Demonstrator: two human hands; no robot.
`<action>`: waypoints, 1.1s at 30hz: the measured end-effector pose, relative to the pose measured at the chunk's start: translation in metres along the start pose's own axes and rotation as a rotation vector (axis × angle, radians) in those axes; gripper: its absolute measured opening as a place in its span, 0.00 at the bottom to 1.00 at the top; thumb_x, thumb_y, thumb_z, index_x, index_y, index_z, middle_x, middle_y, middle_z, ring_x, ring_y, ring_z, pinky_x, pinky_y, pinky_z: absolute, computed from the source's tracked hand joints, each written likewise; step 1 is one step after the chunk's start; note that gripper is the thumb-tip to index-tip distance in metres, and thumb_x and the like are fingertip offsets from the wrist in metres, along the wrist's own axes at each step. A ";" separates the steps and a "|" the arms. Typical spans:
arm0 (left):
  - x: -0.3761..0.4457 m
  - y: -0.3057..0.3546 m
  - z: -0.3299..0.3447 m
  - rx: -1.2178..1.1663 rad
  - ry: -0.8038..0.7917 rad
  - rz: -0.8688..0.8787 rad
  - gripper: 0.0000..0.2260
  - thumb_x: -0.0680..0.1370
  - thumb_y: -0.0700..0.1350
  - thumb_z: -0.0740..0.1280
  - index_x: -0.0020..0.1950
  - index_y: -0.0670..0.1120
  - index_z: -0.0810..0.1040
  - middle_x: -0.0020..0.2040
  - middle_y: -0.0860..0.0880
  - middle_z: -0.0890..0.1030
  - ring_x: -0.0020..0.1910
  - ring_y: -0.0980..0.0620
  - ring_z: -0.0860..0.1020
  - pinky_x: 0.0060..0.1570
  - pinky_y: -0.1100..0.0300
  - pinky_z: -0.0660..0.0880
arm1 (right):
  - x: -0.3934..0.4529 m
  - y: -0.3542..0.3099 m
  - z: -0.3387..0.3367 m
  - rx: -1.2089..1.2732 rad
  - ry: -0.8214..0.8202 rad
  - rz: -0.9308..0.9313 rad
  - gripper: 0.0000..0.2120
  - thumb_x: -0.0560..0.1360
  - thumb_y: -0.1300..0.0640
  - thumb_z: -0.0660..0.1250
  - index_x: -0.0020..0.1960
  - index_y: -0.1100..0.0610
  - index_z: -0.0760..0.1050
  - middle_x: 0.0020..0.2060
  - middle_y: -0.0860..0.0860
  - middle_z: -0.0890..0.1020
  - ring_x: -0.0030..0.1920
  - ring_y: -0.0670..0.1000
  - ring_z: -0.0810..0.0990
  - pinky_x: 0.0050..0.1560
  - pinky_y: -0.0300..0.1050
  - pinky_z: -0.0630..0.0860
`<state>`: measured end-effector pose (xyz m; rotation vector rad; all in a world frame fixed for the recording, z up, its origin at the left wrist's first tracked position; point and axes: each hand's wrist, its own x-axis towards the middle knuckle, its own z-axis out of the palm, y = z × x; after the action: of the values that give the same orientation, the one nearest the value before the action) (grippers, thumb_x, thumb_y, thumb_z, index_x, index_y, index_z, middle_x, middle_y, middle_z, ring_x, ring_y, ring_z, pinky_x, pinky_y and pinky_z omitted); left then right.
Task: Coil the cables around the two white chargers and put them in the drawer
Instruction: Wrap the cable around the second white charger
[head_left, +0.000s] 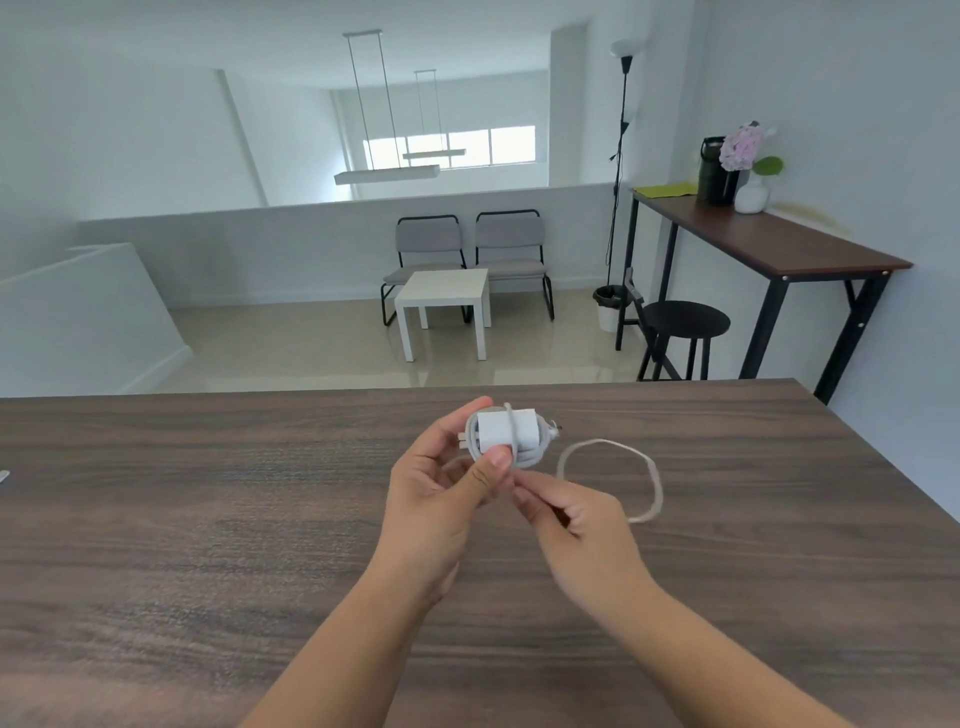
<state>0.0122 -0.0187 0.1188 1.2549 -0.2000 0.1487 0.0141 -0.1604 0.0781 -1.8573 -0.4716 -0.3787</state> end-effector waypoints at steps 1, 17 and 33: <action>0.002 -0.002 -0.002 0.096 0.042 0.036 0.21 0.70 0.41 0.76 0.61 0.51 0.80 0.46 0.50 0.86 0.47 0.50 0.82 0.48 0.56 0.81 | -0.001 -0.002 -0.002 -0.144 -0.024 -0.068 0.10 0.79 0.54 0.63 0.56 0.47 0.80 0.44 0.41 0.85 0.44 0.41 0.82 0.46 0.39 0.77; 0.002 -0.003 -0.012 0.631 -0.211 0.184 0.22 0.70 0.43 0.77 0.62 0.57 0.79 0.48 0.56 0.81 0.41 0.59 0.77 0.44 0.66 0.75 | 0.048 -0.044 -0.089 -0.604 -0.353 -0.324 0.05 0.73 0.47 0.68 0.43 0.47 0.81 0.32 0.39 0.78 0.31 0.39 0.73 0.34 0.33 0.67; -0.003 -0.006 -0.007 0.224 -0.291 -0.056 0.21 0.65 0.47 0.78 0.57 0.54 0.83 0.52 0.48 0.84 0.50 0.44 0.78 0.56 0.42 0.78 | 0.041 -0.016 -0.066 0.470 -0.304 0.153 0.07 0.71 0.61 0.72 0.36 0.60 0.77 0.26 0.47 0.77 0.25 0.42 0.70 0.26 0.32 0.67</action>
<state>0.0116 -0.0143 0.1101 1.5019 -0.4077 -0.0633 0.0397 -0.2128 0.1324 -1.4796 -0.5638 0.1174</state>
